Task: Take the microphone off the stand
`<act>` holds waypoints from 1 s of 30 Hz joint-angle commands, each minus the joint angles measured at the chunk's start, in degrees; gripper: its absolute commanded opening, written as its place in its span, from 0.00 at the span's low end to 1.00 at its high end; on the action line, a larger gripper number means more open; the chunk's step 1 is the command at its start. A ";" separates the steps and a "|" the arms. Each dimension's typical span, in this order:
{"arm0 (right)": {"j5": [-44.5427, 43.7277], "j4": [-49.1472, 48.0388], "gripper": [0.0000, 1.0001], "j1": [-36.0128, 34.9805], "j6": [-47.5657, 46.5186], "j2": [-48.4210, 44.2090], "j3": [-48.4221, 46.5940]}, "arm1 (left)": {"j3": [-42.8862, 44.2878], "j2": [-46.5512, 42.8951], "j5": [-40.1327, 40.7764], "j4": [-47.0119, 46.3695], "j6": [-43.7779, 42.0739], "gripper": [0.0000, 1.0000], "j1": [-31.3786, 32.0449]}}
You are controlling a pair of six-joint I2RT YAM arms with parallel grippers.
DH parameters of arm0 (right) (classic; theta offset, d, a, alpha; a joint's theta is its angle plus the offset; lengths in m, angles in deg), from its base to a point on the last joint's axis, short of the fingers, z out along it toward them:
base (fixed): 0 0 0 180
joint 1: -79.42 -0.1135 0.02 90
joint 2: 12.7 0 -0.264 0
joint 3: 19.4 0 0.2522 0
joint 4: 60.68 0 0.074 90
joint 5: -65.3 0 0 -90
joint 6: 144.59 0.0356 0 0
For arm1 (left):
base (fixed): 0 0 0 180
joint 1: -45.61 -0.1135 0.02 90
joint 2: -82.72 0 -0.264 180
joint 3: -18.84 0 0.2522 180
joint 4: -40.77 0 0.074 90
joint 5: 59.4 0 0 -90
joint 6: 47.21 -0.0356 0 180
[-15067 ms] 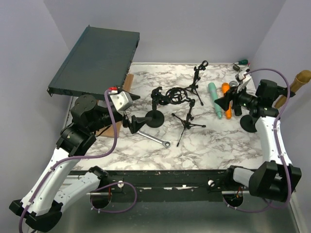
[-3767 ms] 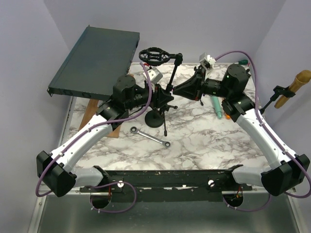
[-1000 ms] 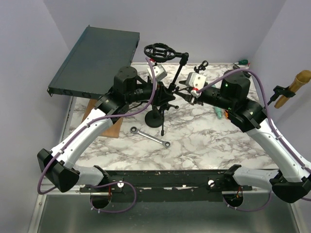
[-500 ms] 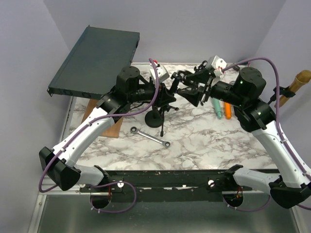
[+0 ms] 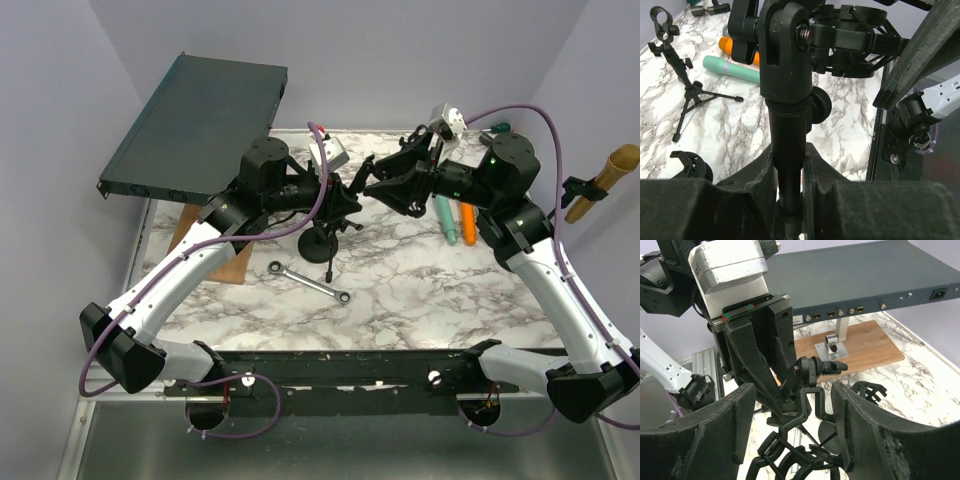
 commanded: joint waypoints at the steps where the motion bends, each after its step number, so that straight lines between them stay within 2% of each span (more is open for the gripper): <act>1: 0.11 0.26 0.71 0.24 -0.60 -1.22 -1.19 | 0.42 -2.37 0.15 -4.28 0.23 0.00 0.24; 7: -3.81 6.94 0.76 0.21 -6.44 -2.04 -9.58 | -0.72 -2.73 -0.07 -4.18 0.10 0.00 0.28; 11: 0.07 8.40 0.74 0.34 -6.89 -2.43 -11.42 | -0.39 -2.99 0.78 -3.85 0.19 0.00 0.26; 15: 7.41 6.29 0.66 0.44 -4.72 -2.43 -7.07 | 1.38 -2.69 1.27 -2.96 0.29 0.00 0.21; 20: 12.25 2.07 0.63 0.40 -1.94 -2.30 0.67 | 3.38 -1.96 0.53 -2.37 0.83 0.00 0.30; 27: 10.54 -0.72 0.62 0.39 -0.89 -1.34 5.30 | 3.72 -1.58 -2.29 -2.71 1.95 0.00 0.30; 30: 9.13 -1.20 0.67 0.42 -0.35 -0.47 4.29 | 2.75 -1.97 -3.87 -2.82 1.76 0.00 0.39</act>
